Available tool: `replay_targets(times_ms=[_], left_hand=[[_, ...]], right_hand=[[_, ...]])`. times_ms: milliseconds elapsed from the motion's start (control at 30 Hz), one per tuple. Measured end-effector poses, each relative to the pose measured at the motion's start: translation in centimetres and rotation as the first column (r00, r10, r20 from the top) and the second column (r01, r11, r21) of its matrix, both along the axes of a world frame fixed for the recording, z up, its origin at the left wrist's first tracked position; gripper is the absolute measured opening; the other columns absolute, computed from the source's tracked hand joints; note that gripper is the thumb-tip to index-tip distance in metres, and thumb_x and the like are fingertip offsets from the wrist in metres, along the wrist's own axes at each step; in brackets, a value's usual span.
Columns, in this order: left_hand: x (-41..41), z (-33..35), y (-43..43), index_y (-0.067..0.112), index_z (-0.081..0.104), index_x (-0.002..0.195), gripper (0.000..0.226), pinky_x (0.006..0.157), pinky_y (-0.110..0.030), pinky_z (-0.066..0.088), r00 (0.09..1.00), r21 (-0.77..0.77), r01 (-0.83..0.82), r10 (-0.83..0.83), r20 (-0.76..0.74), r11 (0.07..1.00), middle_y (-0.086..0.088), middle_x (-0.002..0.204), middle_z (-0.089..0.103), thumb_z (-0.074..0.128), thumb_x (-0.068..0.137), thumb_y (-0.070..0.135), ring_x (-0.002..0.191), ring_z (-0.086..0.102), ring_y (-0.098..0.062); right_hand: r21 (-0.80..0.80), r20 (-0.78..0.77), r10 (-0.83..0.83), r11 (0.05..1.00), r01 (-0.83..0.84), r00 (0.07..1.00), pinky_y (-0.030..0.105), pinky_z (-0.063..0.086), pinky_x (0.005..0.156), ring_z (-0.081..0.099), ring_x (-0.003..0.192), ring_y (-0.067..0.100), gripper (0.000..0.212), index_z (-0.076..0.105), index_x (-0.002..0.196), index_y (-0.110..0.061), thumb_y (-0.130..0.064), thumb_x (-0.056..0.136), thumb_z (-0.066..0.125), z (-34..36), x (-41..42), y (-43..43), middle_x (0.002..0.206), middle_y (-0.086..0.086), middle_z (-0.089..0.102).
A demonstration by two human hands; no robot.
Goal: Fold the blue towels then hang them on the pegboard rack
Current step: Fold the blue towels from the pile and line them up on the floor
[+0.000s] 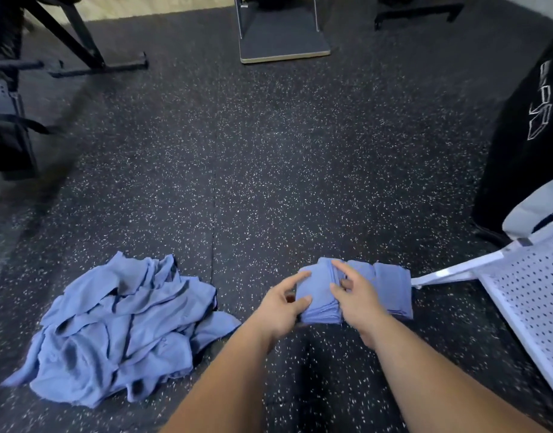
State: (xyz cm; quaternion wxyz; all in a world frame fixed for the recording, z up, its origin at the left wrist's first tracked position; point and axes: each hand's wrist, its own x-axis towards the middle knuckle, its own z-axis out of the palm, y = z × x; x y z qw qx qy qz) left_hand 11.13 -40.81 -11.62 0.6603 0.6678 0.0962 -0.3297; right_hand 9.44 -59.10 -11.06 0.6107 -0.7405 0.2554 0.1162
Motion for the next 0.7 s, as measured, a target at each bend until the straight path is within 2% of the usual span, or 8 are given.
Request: replay_targets(times_ms=[100, 167, 200, 300, 367, 400, 533, 700], left_hand=[[1.3, -2.7, 0.3, 0.031, 0.061, 0.144, 0.047, 0.069, -0.025, 0.059, 1.000, 0.016, -0.023, 0.023, -0.011, 1.000, -0.012, 0.129, 0.069, 0.062, 0.105, 0.004, 0.084, 0.072, -0.013], [2.3, -4.5, 0.7, 0.028, 0.060, 0.143, 0.047, 0.064, -0.021, 0.055, 0.999, 0.044, -0.041, 0.040, 0.013, 0.998, -0.005, 0.118, 0.072, 0.060, 0.105, 0.001, 0.072, 0.068, -0.007], [2.9, -5.5, 0.9, 0.028, 0.061, 0.143, 0.047, 0.067, -0.022, 0.057, 0.998, 0.064, -0.049, 0.048, 0.028, 0.997, -0.003, 0.116, 0.073, 0.059, 0.105, 0.001, 0.073, 0.067, -0.007], [4.6, -8.4, 1.2, 0.031, 0.061, 0.146, 0.052, 0.097, -0.039, 0.061, 0.997, 0.118, -0.059, 0.053, 0.059, 0.991, 0.002, 0.126, 0.074, 0.061, 0.104, 0.001, 0.099, 0.073, -0.018], [5.6, -10.0, 1.2, 0.040, 0.065, 0.141, 0.054, 0.103, -0.054, 0.058, 0.997, 0.143, -0.064, 0.056, 0.062, 0.988, 0.005, 0.125, 0.075, 0.061, 0.103, 0.002, 0.102, 0.073, -0.026], [6.1, -10.7, 1.0, 0.043, 0.066, 0.138, 0.055, 0.104, -0.056, 0.057, 0.996, 0.153, -0.065, 0.055, 0.070, 0.986, 0.005, 0.125, 0.074, 0.061, 0.102, 0.002, 0.103, 0.072, -0.027], [7.7, -12.7, 0.6, 0.049, 0.066, 0.135, 0.057, 0.110, -0.050, 0.054, 0.996, 0.142, -0.046, 0.035, 0.077, 0.989, 0.003, 0.136, 0.069, 0.061, 0.099, 0.004, 0.123, 0.070, -0.026], [8.8, -15.6, 0.5, 0.060, 0.059, 0.137, 0.062, 0.114, -0.046, 0.050, 0.993, 0.236, 0.061, -0.083, 0.085, 0.970, 0.005, 0.147, 0.061, 0.059, 0.088, 0.022, 0.132, 0.062, -0.021]], right_hand=[[-0.115, -0.018, 0.030, 0.993, -0.032, 0.999, 0.043, 0.051, 0.108, 0.062, 0.121, 0.018, 0.045, 0.055, 0.142, -0.043, -0.019, 0.105, 0.061, -2.8, 0.9, 0.6, 0.136, 0.002, 0.064], [-0.213, -0.056, 0.083, 0.973, -0.093, 0.995, 0.043, 0.047, 0.110, 0.059, 0.128, 0.021, 0.050, 0.050, 0.147, -0.041, -0.022, 0.103, 0.064, -4.7, 1.5, 1.0, 0.141, 0.003, 0.061], [-0.268, -0.077, 0.118, 0.954, -0.135, 0.990, 0.044, 0.045, 0.112, 0.056, 0.132, 0.023, 0.054, 0.046, 0.150, -0.040, -0.024, 0.102, 0.065, -5.5, 1.8, 1.3, 0.144, 0.005, 0.059], [-0.383, -0.095, 0.222, 0.892, -0.241, 0.970, 0.044, 0.045, 0.113, 0.057, 0.130, 0.024, 0.066, 0.039, 0.157, -0.043, -0.025, 0.099, 0.066, -7.4, 2.6, 1.6, 0.148, 0.003, 0.048], [-0.462, -0.095, 0.275, 0.839, -0.287, 0.957, 0.042, 0.048, 0.109, 0.059, 0.121, 0.021, 0.068, 0.037, 0.157, -0.047, -0.027, 0.099, 0.066, -8.3, 3.2, 1.6, 0.146, -0.004, 0.043], [-0.527, -0.106, 0.304, 0.790, -0.313, 0.947, 0.042, 0.047, 0.109, 0.057, 0.121, 0.021, 0.068, 0.038, 0.157, -0.048, -0.030, 0.099, 0.067, -8.7, 3.6, 1.5, 0.145, -0.005, 0.041], [-0.744, -0.160, 0.372, 0.564, -0.359, 0.914, 0.045, 0.045, 0.110, 0.042, 0.134, 0.025, 0.060, 0.045, 0.153, -0.047, -0.040, 0.098, 0.066, -10.4, 5.0, 1.0, 0.150, -0.001, 0.037], [-0.786, -0.199, 0.387, 0.486, -0.382, 0.900, 0.047, 0.046, 0.109, 0.035, 0.139, 0.027, 0.056, 0.047, 0.153, -0.045, -0.046, 0.100, 0.063, -11.7, 4.9, 0.9, 0.156, 0.002, 0.034]])
